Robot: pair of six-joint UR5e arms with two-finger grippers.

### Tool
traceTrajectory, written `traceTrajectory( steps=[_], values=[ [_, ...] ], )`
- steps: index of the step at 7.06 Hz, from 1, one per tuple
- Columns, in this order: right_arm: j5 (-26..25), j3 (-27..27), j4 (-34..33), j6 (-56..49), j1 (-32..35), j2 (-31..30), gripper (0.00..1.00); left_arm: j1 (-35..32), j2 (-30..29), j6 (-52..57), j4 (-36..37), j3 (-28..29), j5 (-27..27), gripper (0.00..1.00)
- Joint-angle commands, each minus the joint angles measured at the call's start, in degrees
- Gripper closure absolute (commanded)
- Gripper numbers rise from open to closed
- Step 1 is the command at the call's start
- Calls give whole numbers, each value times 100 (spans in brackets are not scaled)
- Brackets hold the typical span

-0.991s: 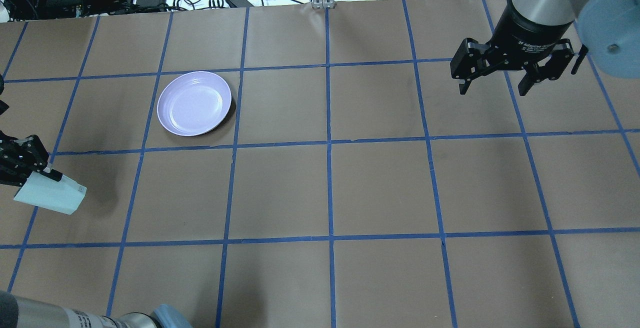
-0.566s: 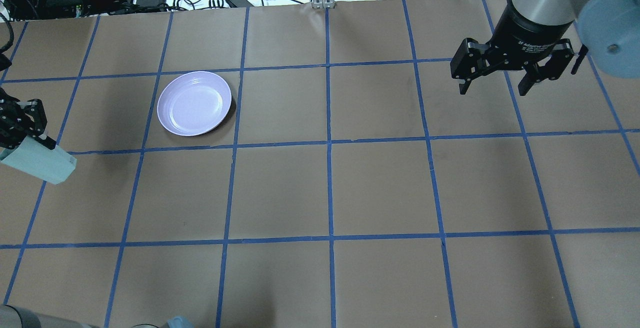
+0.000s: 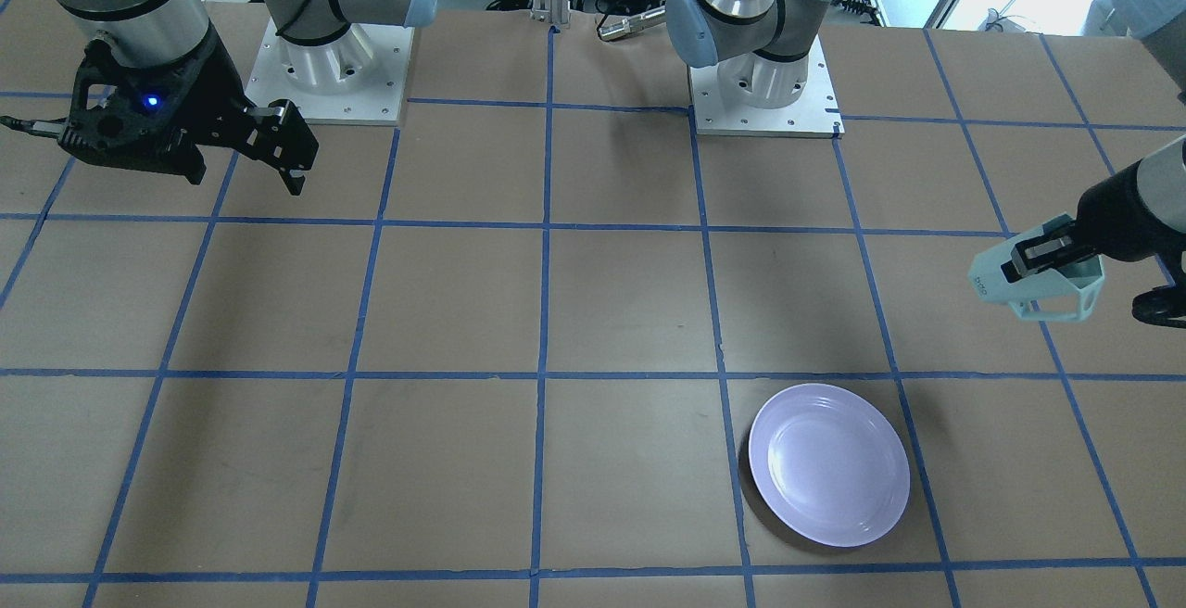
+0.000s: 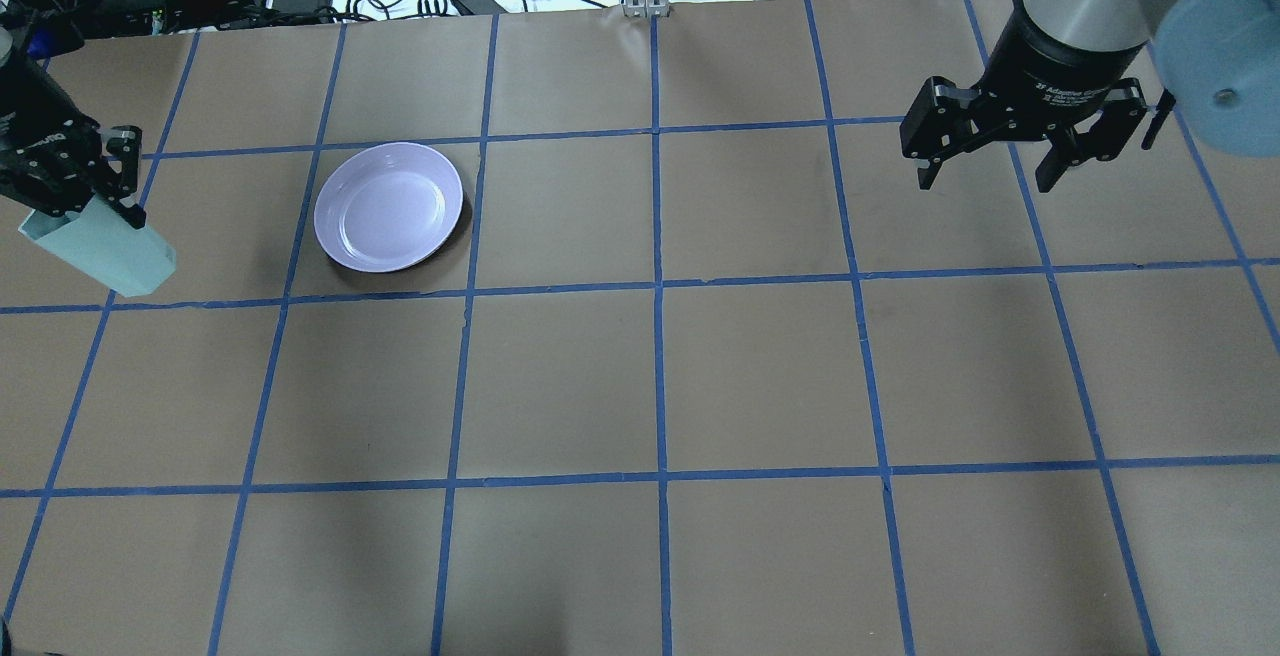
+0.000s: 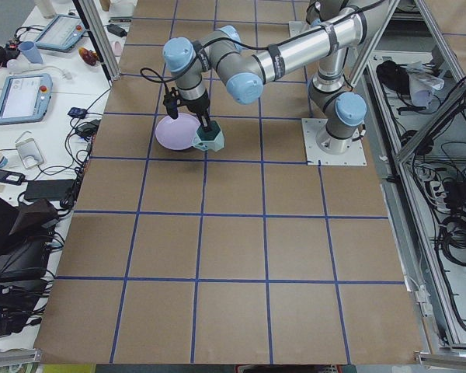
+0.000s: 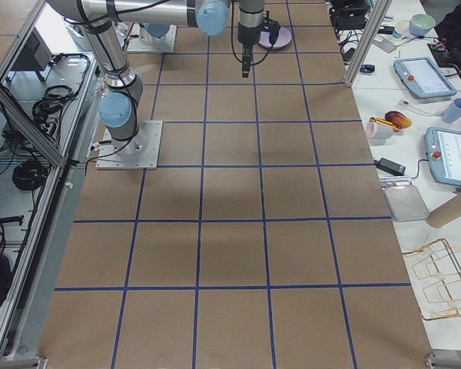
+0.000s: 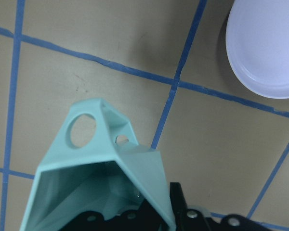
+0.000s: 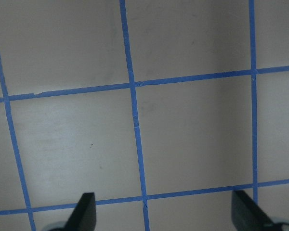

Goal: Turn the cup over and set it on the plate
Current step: 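Carry the upright mug with the left gripper over the white plate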

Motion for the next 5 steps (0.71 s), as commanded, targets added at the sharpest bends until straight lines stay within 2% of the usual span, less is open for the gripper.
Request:
traceTrajectory(
  steps=[1,5],
  values=[
    [1,-4,0,0,0,3,0,-484,-91,-400,76,334,48,100],
    [-8,-4,0,0,0,3,0,-1153,-424,-699,1094,273,13,100]
  ],
)
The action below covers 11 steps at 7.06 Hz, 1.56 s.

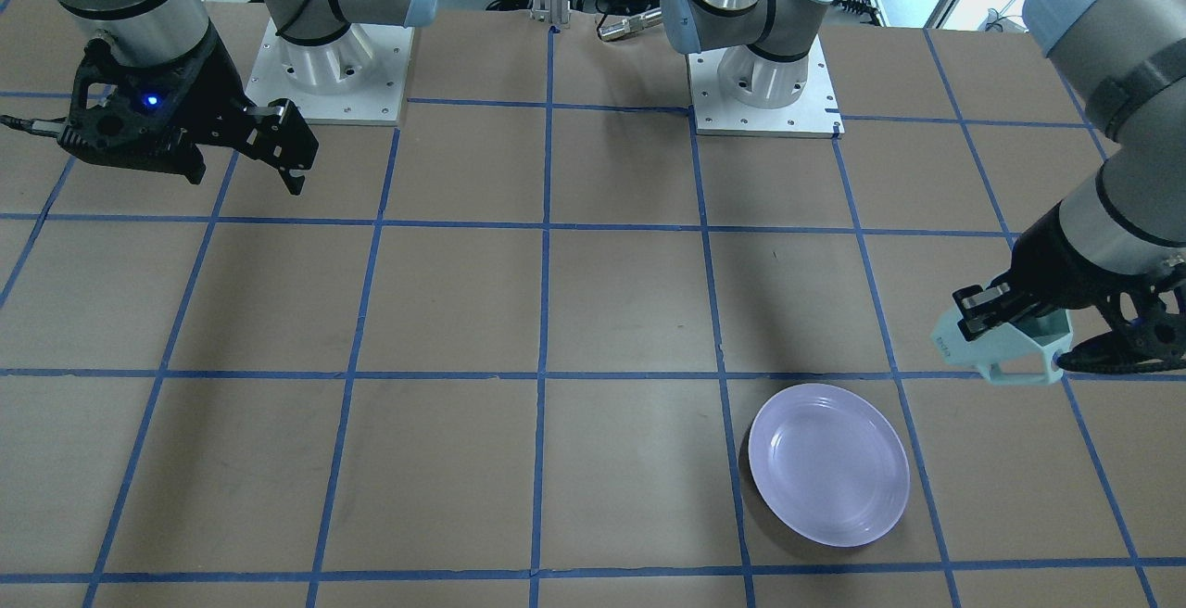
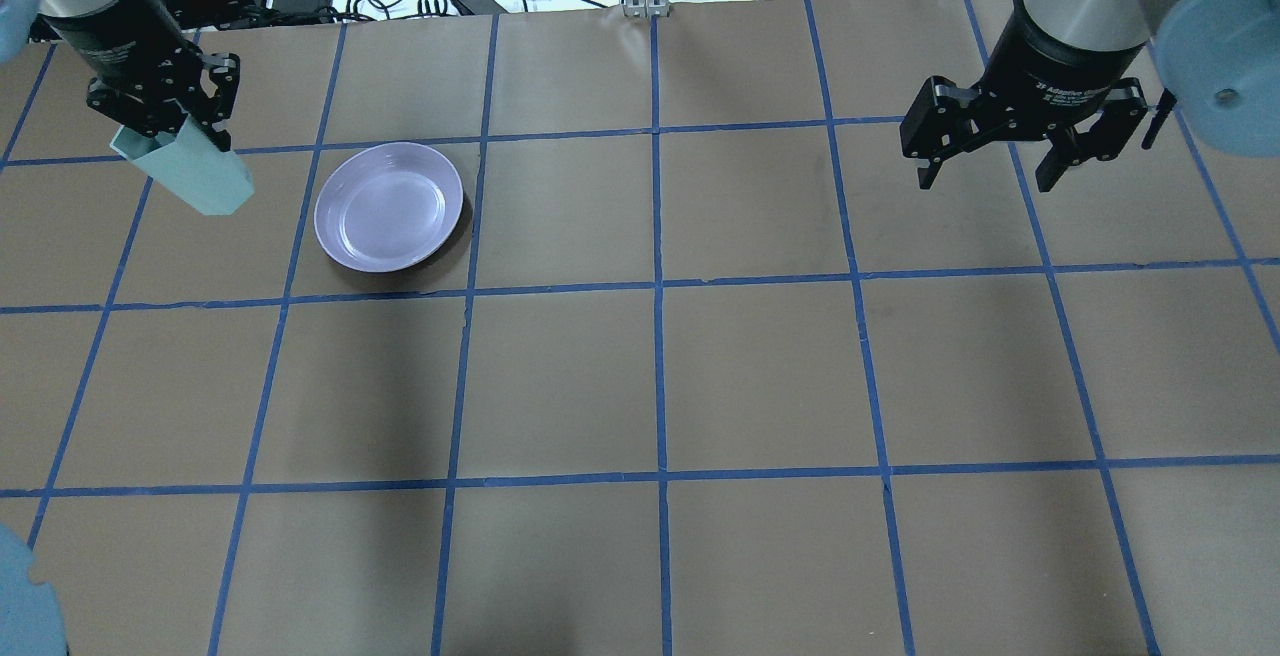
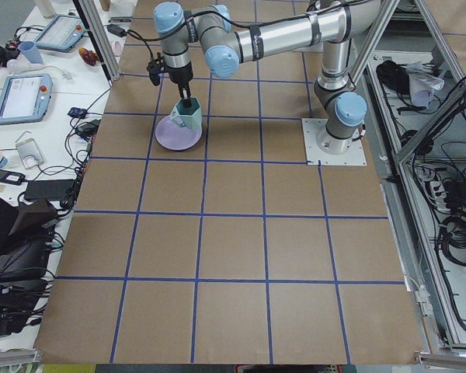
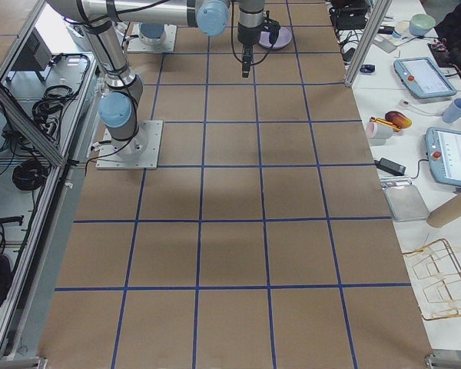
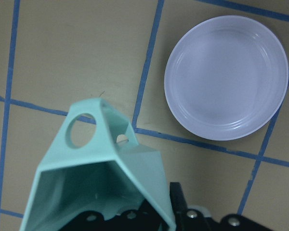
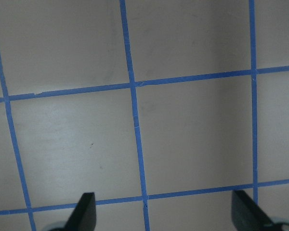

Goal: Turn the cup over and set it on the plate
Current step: 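Carry the upright mug with the left gripper over the white plate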

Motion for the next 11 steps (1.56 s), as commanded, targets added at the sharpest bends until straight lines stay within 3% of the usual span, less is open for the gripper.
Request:
traceTrajectory(
  steps=[1,8,11],
  values=[
    [1,6,0,0,0,-2,0,-245,-279,-89,457,-8,-16,100],
    [-7,-3,0,0,0,-2,0,-807,-1212,-414,1592,-69,-34,100],
    [-7,-3,0,0,0,-2,0,-852,-1379,-336,2277,-631,-227,100]
  ],
)
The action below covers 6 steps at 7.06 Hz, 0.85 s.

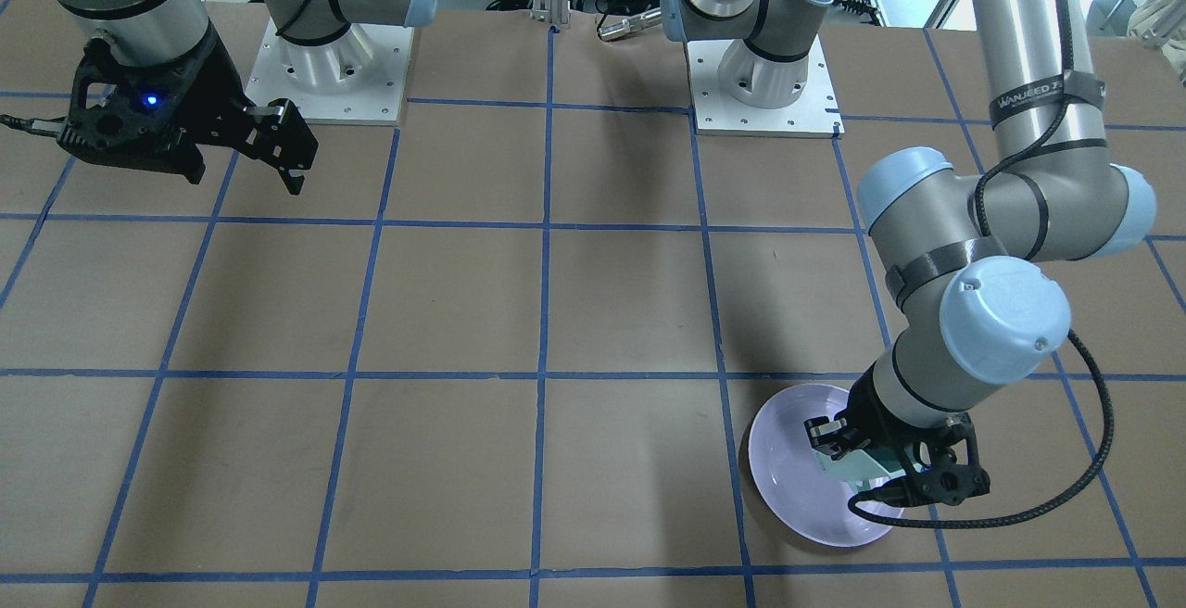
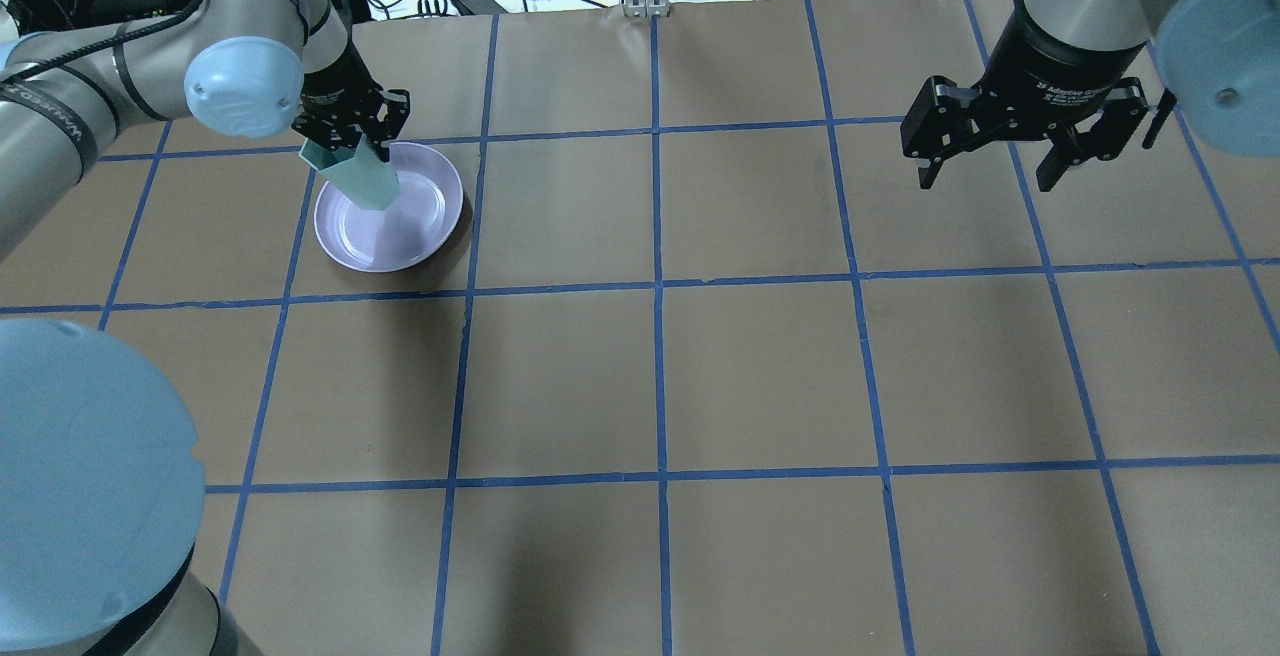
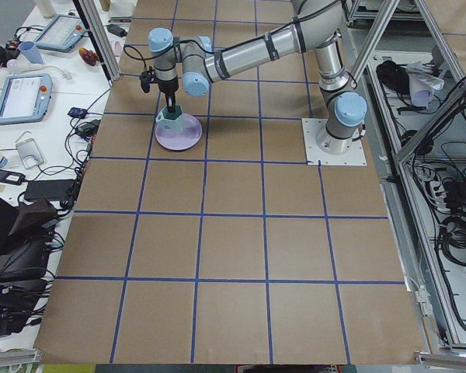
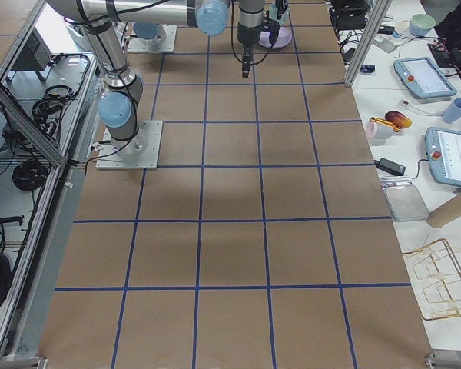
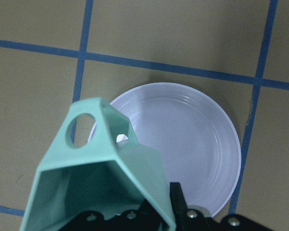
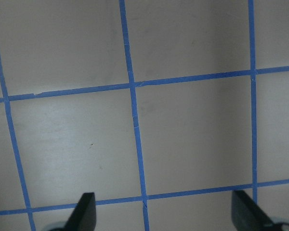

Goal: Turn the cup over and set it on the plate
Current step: 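Lower the mug onto the plate and open the left gripper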

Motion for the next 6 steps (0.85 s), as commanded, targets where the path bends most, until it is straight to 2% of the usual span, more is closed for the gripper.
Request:
traceTrajectory(
  steps=[1,2,3,4,6],
  values=[
    [0,0,0,0,0,0,0,-11,-84,66,257,-225,-21,100],
    [0,0,0,0,0,0,0,-11,-84,101,257,-242,-21,100],
    [0,9,0,0,0,0,0,-2,-75,75,257,-251,-3,21],
    [0,0,0,0,0,8,0,-2,-49,49,213,-251,-3,0],
    [0,0,0,0,0,8,0,-10,196,57,-48,-182,14,0]
  ],
)
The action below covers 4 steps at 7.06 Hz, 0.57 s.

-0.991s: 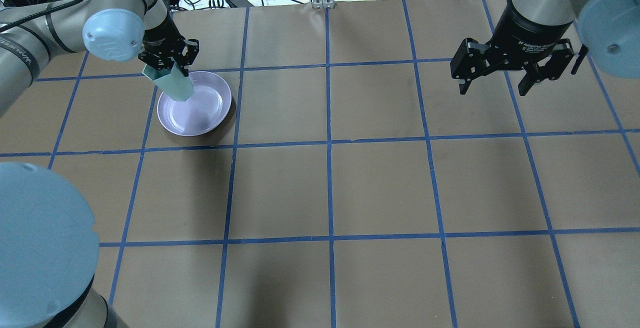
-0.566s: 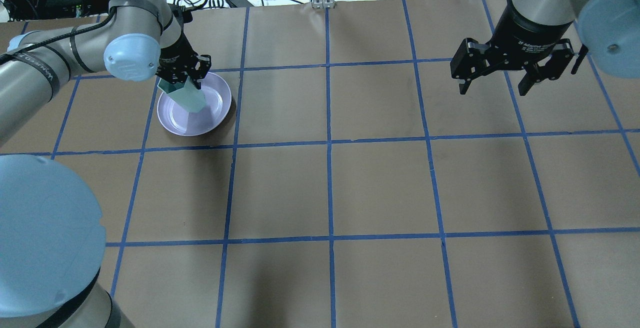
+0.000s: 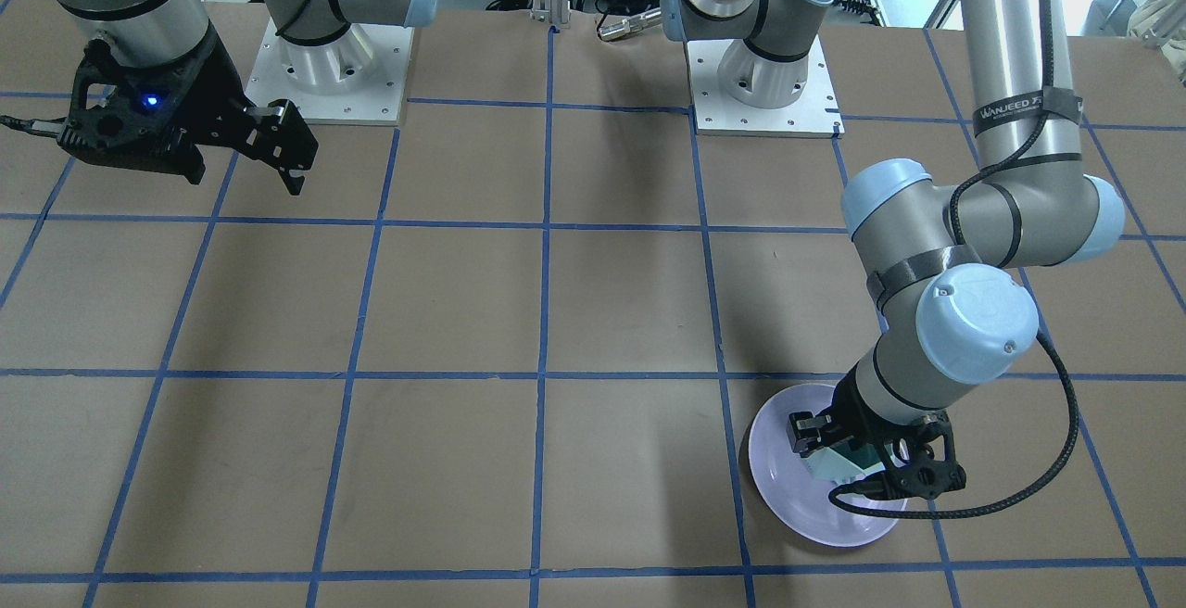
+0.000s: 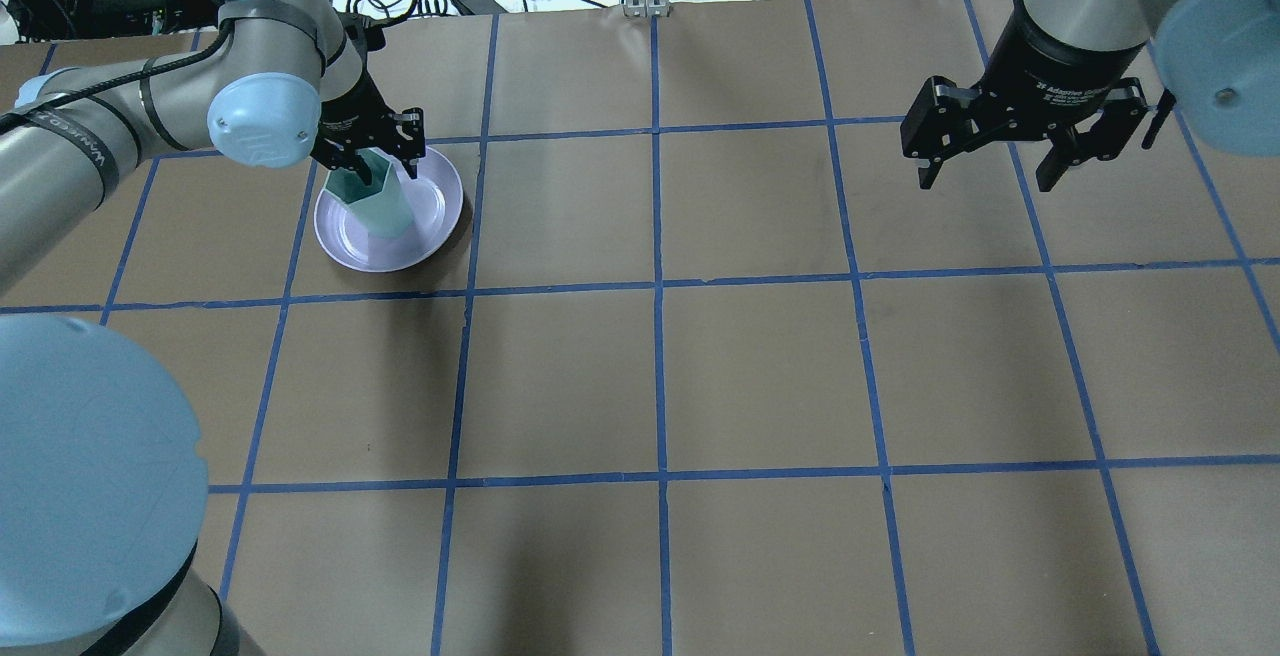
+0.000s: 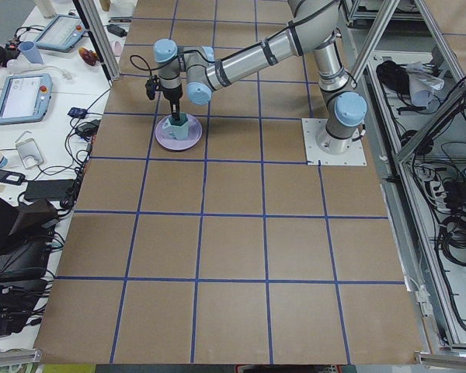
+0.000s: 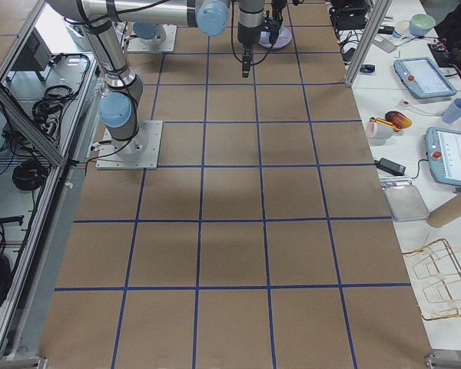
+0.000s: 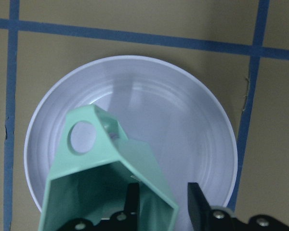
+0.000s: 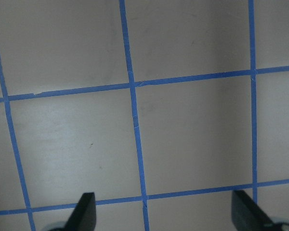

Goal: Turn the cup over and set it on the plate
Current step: 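Lower the mug onto the plate and open the left gripper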

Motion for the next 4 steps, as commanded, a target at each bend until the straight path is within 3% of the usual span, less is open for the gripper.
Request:
traceTrajectory(
  steps=[1,4],
  values=[
    [0,-1,0,0,0,-4,0,-7,266,3,-267,54,14,0],
    [0,-1,0,0,0,-4,0,-59,758,39,-574,54,163,0]
  ],
)
